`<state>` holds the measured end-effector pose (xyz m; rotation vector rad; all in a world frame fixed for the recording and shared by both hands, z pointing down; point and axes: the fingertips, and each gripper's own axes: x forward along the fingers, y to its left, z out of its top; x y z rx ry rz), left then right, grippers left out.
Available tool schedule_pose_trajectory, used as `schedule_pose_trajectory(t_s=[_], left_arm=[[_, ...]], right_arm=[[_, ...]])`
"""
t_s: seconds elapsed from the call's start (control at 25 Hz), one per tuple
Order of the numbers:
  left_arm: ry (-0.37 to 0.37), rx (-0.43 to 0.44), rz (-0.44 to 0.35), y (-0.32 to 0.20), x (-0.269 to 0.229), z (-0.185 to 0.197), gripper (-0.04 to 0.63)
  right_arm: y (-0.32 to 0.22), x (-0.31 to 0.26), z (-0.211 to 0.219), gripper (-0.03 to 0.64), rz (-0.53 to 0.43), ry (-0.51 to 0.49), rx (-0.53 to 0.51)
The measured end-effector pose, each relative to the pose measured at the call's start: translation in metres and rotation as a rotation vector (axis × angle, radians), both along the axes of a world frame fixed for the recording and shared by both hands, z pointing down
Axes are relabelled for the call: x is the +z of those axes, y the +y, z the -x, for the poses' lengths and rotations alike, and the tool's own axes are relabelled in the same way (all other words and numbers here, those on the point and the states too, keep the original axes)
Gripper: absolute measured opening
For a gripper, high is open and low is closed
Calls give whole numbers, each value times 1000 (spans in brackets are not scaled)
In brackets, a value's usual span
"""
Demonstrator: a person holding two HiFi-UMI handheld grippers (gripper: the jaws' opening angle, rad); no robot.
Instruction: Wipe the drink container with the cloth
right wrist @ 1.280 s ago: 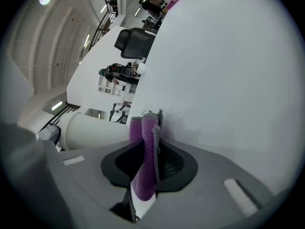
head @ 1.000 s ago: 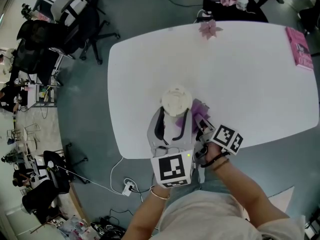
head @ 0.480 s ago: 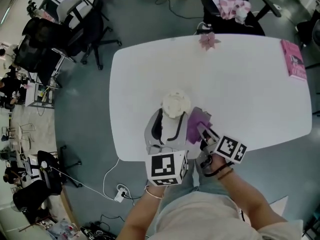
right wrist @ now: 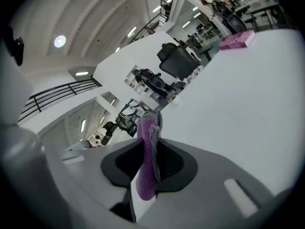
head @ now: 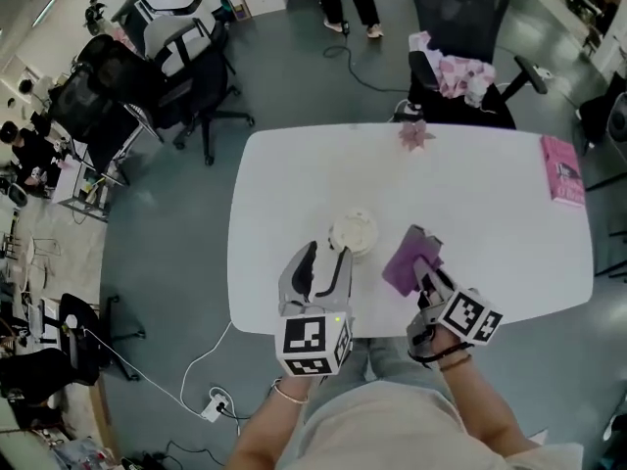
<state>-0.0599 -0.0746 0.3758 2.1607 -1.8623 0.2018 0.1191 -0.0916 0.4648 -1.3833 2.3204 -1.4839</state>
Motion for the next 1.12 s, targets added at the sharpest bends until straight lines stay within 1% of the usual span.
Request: schedule_pose_trajectory(t_s=[0.08,0.16,0.28,0.4,0.56,0.64,0.72,0.84,0.96,1.04,1.12], left_arm=[[2,-29,-16,0,-9,13,195],[2,-60,-41,-3,-19,28,163],[0,-108,-82,-6,-36,49,143],[-10,-151,-120,-11,-53,68,86],[-37,-195,-163,-15,-75,91,14],[-51,-207,-178,-16,-84,101,0],[-60,-214,-187,-17,-91,106,0],[-56,-219,-196,-18,-97,110,0],[-45,-218,-198,-18,-95,110,0],[-41,-212,-191,-18,-89,108,0],[-19,-202,-184,-17,-84,104,0]], right_arm=[[-11,-24,-7,72,-83,49,-12],[-22,-52,-14,72,-172,101,-21],[-35,-97,-20,72,-310,179,-32],[-48,-137,-28,72,-435,250,-32],[-57,-186,-40,72,-573,310,7],[-56,-206,-49,72,-625,337,41],[-54,-220,-61,72,-667,376,77],[-48,-227,-85,72,-702,464,140],[-43,-217,-109,72,-697,533,210],[-40,-205,-122,72,-679,553,247],[-38,-197,-132,72,-665,580,273]])
